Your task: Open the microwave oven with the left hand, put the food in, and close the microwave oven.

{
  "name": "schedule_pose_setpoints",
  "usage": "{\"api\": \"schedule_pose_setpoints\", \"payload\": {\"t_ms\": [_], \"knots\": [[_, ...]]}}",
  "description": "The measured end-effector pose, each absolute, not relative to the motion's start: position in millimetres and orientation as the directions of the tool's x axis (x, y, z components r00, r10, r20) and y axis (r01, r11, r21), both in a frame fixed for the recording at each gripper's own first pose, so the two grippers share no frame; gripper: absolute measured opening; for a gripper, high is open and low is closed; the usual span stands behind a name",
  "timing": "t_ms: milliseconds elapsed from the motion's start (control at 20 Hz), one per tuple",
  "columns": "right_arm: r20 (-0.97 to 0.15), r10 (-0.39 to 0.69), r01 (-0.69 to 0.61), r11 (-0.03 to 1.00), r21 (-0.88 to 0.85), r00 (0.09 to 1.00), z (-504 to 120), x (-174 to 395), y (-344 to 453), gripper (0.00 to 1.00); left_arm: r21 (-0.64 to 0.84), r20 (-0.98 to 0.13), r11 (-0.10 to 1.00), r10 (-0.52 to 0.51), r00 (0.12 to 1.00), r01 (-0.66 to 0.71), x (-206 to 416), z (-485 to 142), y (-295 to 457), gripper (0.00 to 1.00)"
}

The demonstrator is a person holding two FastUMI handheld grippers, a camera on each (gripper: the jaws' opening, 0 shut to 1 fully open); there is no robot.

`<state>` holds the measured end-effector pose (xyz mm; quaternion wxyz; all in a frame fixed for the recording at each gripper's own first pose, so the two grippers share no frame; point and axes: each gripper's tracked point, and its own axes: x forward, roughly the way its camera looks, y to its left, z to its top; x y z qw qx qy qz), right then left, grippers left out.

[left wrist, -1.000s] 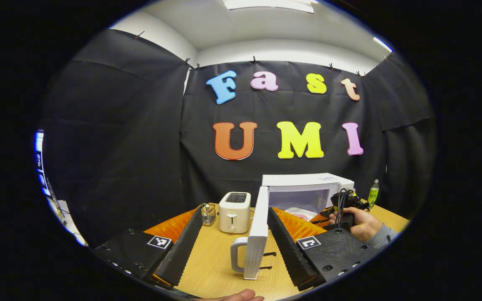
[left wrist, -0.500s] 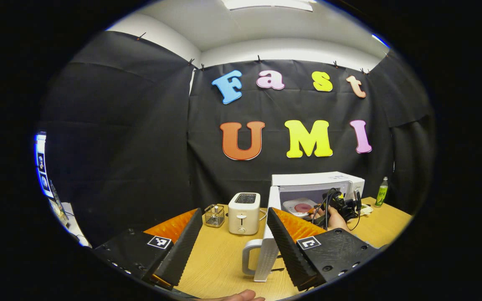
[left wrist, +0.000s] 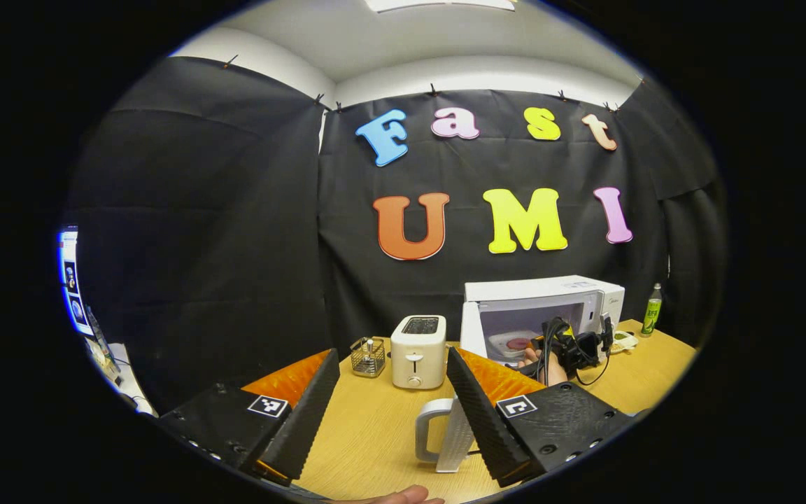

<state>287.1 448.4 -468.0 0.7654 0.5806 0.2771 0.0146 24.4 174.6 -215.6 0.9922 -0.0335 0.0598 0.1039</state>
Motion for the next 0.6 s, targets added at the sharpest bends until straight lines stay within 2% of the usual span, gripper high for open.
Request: {"api": "schedule_pose_setpoints", "payload": {"t_ms": [50,100,150,200,250,350,500,600], "knots": [[-0.392,0.362,0.277,0.331,0.902,0.846,-465.7,287.5,451.9,0.03,-0.059,-0.134,0.976,0.201,0.970,-0.210,23.4,-216.8,174.5,0.93],[-0.384,0.378,0.257,0.346,0.902,0.842,-465.6,284.1,457.0,0.14,-0.058,-0.135,0.975,0.205,0.970,-0.214,22.4,-216.6,175.2,0.93],[-0.388,0.379,0.245,0.372,0.895,0.840,-466.0,282.0,457.6,0.17,-0.052,-0.130,0.974,0.214,0.968,-0.222,21.1,-215.4,178.4,0.93],[-0.387,0.372,0.227,0.405,0.886,0.844,-466.2,282.0,457.8,0.36,-0.047,-0.121,0.973,0.220,0.968,-0.227,19.5,-213.9,180.3,0.93],[-0.381,0.365,0.200,0.444,0.873,0.850,-467.0,281.7,457.1,0.26,-0.043,-0.117,0.973,0.222,0.968,-0.229,17.3,-212.3,181.3,0.93],[-0.350,0.370,0.118,0.524,0.844,0.860,-455.6,273.0,454.5,0.46,-0.038,-0.119,0.973,0.222,0.968,-0.228,13.3,-212.7,181.9,0.93],[-0.334,0.331,0.011,0.696,0.718,0.882,-436.0,258.9,441.4,0.99,-0.004,-0.127,0.967,0.253,0.959,-0.256,7.4,-218.6,192.6,0.93],[-0.303,0.336,-0.065,0.758,0.650,0.892,-419.5,242.7,427.8,0.99,0.007,-0.119,0.960,0.279,0.953,-0.280,2.9,-219.1,200.1,0.92]]}}
